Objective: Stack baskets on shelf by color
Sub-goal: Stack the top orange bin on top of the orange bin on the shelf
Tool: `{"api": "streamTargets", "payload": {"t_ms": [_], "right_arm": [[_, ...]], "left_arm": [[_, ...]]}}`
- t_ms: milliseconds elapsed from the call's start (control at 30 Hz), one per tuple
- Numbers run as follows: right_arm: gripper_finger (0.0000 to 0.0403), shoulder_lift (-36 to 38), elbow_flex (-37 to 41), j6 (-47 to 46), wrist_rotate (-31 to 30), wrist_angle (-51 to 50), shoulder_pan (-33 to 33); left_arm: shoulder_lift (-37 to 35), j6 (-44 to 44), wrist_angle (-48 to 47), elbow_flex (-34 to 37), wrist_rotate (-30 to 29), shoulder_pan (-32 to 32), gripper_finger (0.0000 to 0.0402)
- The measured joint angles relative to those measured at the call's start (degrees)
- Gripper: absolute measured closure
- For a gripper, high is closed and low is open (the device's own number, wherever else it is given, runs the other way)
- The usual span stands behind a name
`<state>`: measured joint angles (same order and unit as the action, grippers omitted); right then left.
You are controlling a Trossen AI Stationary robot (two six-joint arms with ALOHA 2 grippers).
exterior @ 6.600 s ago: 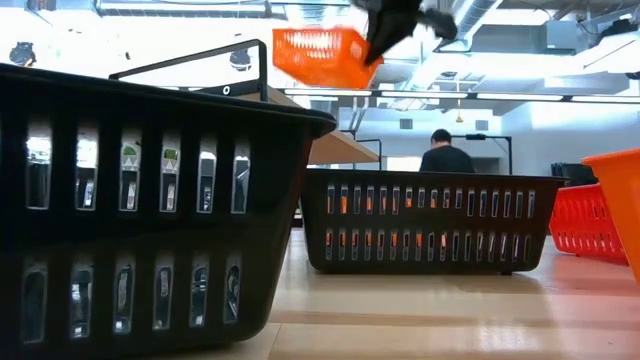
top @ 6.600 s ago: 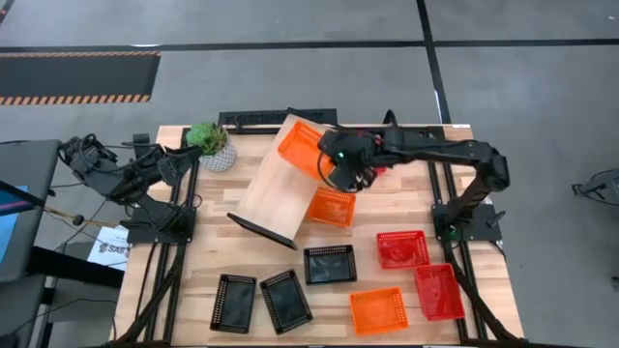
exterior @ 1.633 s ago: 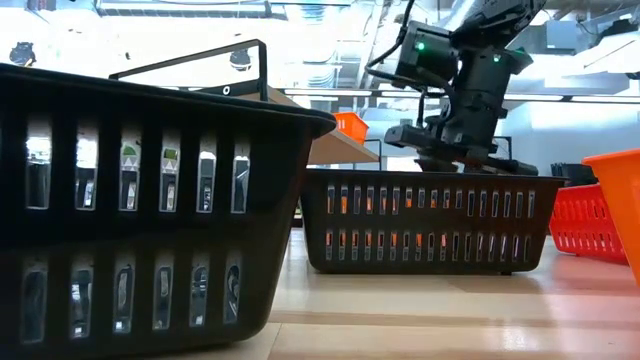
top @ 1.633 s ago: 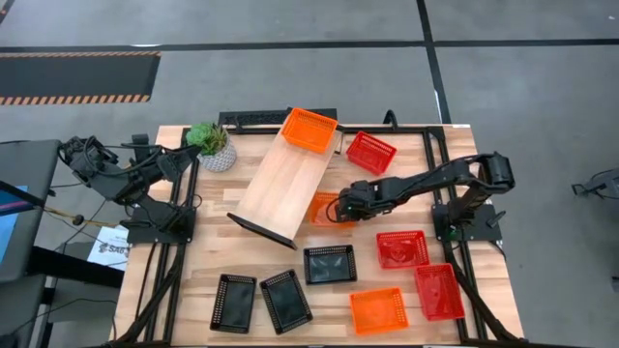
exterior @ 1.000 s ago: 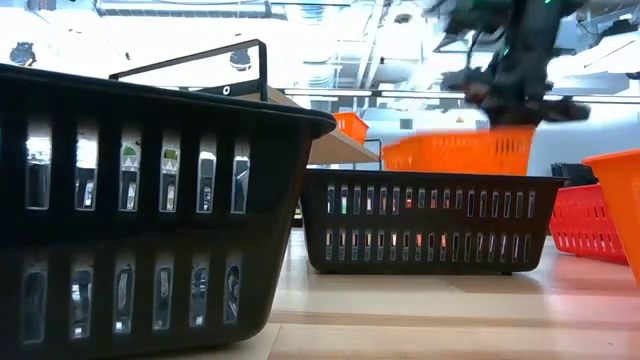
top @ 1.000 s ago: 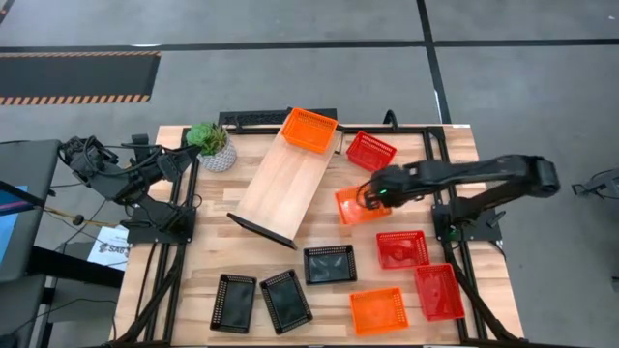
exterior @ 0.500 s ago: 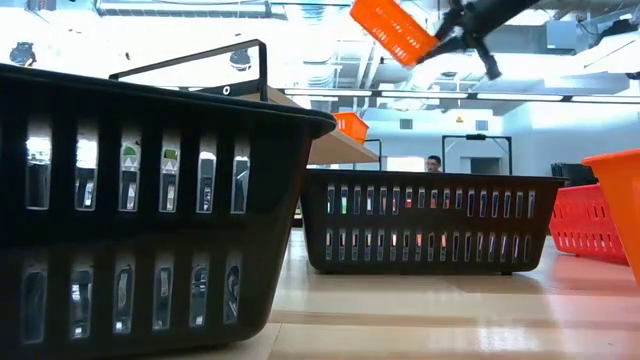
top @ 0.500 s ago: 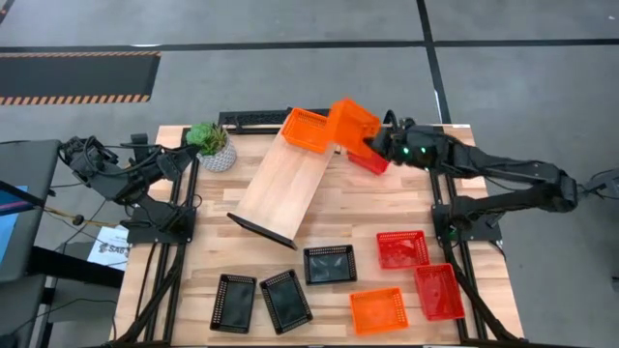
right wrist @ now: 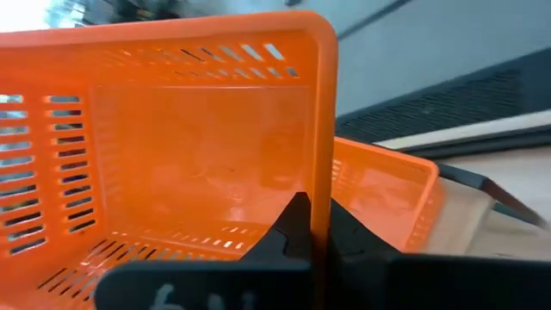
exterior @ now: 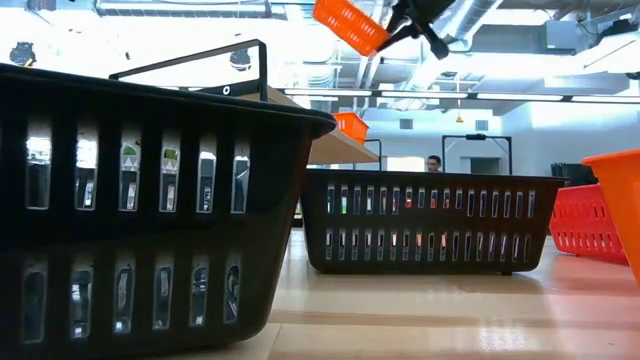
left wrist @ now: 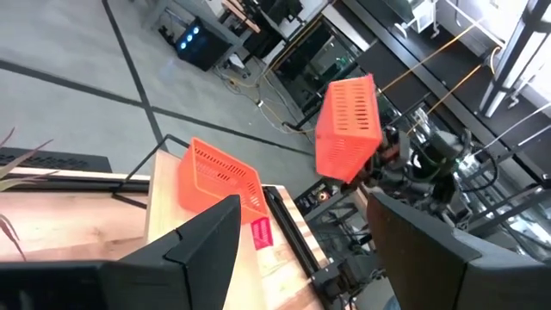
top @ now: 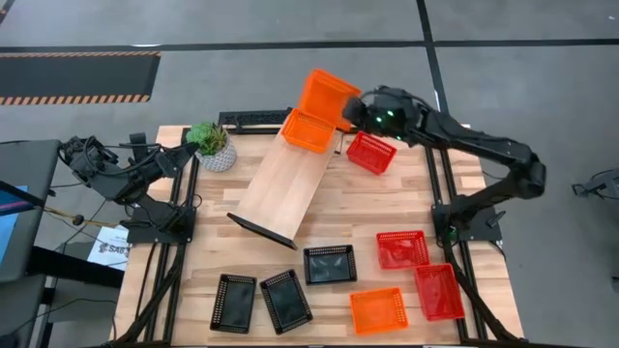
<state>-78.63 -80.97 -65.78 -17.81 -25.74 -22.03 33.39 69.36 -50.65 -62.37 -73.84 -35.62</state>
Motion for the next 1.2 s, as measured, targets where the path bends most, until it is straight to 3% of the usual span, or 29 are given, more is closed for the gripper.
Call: {"api": "streamTargets", "payload": {"t_ms": [167, 333, 533, 800, 1200], "right_arm": [[0.0397, -6.18, -8.7, -0.35, 0.03, -8.75, -0.34], [0.0393, -10.74, -13.18, -1.31, 0.03, -10.01, -0.29], [0.0396, -15.06, -13.85, -6.88, -0.13, -16.29, -0.32], [0.0381, -18.37, -13.85, -13.67, -0.17, -16.06, 0.19], [0.0386, -19.21, -13.85, -13.92, -1.91, -19.09, 0.25]], "left_arm": [[-0.01, 0.33, -0.02, 0.0, -0.04, -0.01, 0.016], [-0.01, 0.35, 0.01, 0.0, -0.4, 0.0, 0.016], [0.0, 1.83, 0.0, 0.0, -0.39, 0.0, 0.016], [0.0, 1.86, 0.0, 0.0, -0.53, 0.0, 0.016], [-0.02, 1.84, -0.02, 0.0, -1.5, 0.0, 0.016]]}}
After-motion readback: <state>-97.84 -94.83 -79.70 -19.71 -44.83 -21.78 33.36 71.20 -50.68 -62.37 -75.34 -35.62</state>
